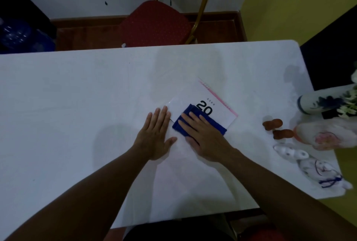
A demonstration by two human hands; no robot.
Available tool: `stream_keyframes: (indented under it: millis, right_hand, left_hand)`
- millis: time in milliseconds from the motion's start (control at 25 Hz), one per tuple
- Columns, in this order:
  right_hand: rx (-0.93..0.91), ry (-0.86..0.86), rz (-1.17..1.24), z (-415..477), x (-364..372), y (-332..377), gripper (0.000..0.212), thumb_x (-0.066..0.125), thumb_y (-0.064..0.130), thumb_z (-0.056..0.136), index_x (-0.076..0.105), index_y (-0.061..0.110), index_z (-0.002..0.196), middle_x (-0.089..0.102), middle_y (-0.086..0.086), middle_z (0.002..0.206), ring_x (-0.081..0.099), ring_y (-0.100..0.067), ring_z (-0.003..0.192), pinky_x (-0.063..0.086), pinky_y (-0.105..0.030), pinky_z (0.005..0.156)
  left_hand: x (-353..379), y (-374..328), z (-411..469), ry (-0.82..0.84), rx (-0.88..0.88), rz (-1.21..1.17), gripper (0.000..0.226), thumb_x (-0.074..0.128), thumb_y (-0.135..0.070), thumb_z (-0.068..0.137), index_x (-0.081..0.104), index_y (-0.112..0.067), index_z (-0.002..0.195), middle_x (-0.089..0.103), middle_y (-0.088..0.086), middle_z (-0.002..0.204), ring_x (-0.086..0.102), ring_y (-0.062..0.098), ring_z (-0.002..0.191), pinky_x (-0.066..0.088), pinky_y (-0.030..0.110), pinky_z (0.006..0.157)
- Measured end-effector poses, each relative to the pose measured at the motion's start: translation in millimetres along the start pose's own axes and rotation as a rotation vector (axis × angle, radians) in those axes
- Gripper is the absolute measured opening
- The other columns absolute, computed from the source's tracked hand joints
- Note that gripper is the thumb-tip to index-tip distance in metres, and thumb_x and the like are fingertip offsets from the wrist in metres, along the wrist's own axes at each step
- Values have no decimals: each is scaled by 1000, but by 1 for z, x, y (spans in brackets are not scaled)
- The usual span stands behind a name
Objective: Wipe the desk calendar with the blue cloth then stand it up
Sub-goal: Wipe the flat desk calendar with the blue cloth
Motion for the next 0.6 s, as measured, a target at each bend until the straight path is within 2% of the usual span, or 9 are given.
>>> stream_keyframes:
  millis: [80, 200, 360, 480, 600]
  right_hand:
    - [6, -1, -42, 10, 9, -9, 53, 34, 28, 109, 28, 14, 160, 24, -7, 169, 18, -26, 156, 20, -48, 126]
    - [115, -30, -33, 52, 3, -24, 54, 40, 20, 107, 30, 15, 160, 26, -6, 168, 21, -27, 156, 22, -51, 125]
    - [190, -52, 4, 84, 3, -22, 59, 44, 13, 105, 26, 15, 161, 21, -4, 170, 16, -27, 157, 19, -51, 126]
    - [240, -93, 38, 59, 14, -6, 59, 42, 13, 105, 25, 14, 161, 18, -4, 170, 12, -26, 157, 17, -51, 126]
    - [151, -63, 30, 3, 26, 0, 62, 46, 14, 103, 24, 18, 161, 18, -1, 170, 9, -22, 158, 17, -49, 127]
  left_hand:
    - [0, 0, 0, -2, -5, 0, 90, 7, -70, 96, -14, -8, 159, -21, 16, 167, -21, 34, 154, 1, 51, 128]
    - [1, 1, 1, 6, -11, -6, 91, 8, -71, 96, -14, -9, 159, -21, 15, 167, -20, 33, 154, 1, 51, 128]
    - [1, 0, 1, 0, -19, -1, 90, 9, -70, 97, -14, -9, 159, -21, 15, 168, -20, 33, 155, 3, 51, 128]
    - [1, -1, 0, -2, -10, 2, 90, 8, -70, 96, -15, -9, 158, -22, 15, 167, -20, 33, 155, 3, 51, 128]
    - [1, -1, 0, 0, -3, 1, 90, 6, -70, 96, -16, -8, 158, -23, 16, 167, -21, 33, 154, 2, 52, 127]
Point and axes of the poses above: each hand's wrist, its own z-axis towards the middle knuckle, its own x-axis out of the palm, y = z × x, the point moved 1 cm from there along z, towards the middle knuckle
